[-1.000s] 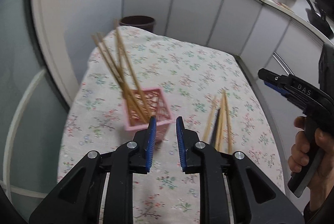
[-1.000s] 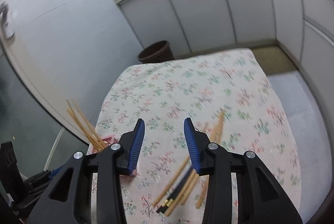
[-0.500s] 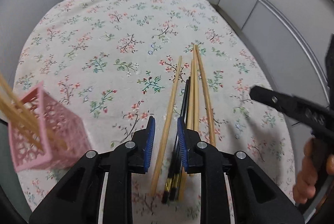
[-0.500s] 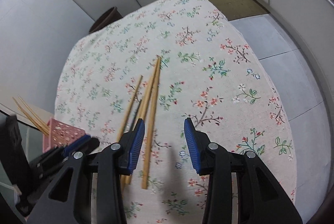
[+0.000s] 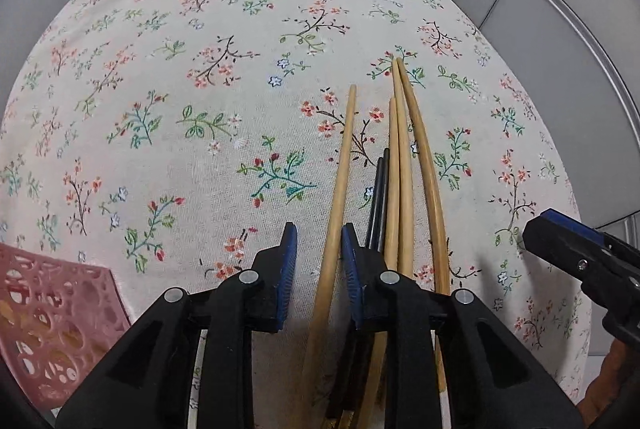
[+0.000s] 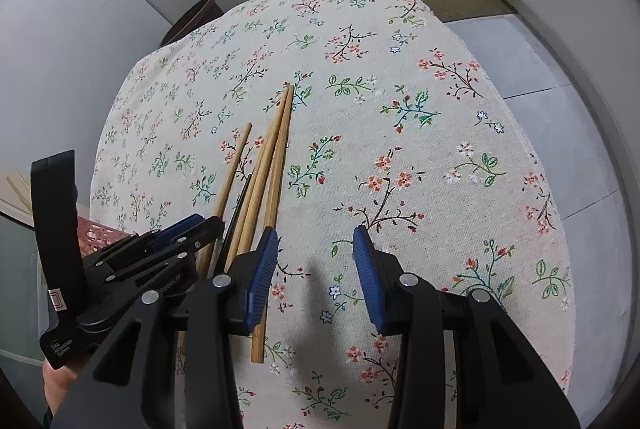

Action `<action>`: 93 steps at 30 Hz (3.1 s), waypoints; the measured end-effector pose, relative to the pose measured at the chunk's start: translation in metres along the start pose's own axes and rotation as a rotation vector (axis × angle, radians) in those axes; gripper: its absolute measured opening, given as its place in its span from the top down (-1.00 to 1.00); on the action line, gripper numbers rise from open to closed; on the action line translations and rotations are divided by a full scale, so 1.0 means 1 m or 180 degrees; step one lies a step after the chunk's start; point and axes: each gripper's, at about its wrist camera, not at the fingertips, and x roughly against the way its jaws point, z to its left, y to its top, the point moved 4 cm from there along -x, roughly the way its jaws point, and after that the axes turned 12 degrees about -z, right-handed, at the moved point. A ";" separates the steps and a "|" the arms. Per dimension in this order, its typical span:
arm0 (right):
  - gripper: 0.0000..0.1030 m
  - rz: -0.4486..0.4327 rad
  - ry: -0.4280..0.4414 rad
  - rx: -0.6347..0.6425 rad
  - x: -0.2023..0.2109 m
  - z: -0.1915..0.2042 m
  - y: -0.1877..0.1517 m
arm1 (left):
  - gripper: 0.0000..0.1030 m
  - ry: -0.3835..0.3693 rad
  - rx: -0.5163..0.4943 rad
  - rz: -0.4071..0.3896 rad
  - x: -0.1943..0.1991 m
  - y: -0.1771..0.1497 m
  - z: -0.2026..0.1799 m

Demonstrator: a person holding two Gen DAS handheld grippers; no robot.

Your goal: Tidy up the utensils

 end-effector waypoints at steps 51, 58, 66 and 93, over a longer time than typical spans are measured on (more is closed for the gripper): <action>0.85 -0.0155 0.0343 0.0279 0.015 0.059 0.021 | 0.88 -0.0296 0.0926 -0.1595 0.234 -0.042 0.107; 0.85 -0.0655 0.0810 0.0543 0.051 0.127 0.029 | 0.88 -0.0141 0.1187 -0.2145 0.255 -0.018 0.148; 0.85 -0.1120 0.1160 0.0709 0.071 0.183 0.032 | 0.88 -0.0174 0.1170 -0.2885 0.255 0.008 0.156; 0.85 -0.1582 0.1616 0.0847 0.042 0.257 0.017 | 0.85 0.0188 0.0742 -0.2817 0.218 -0.020 0.158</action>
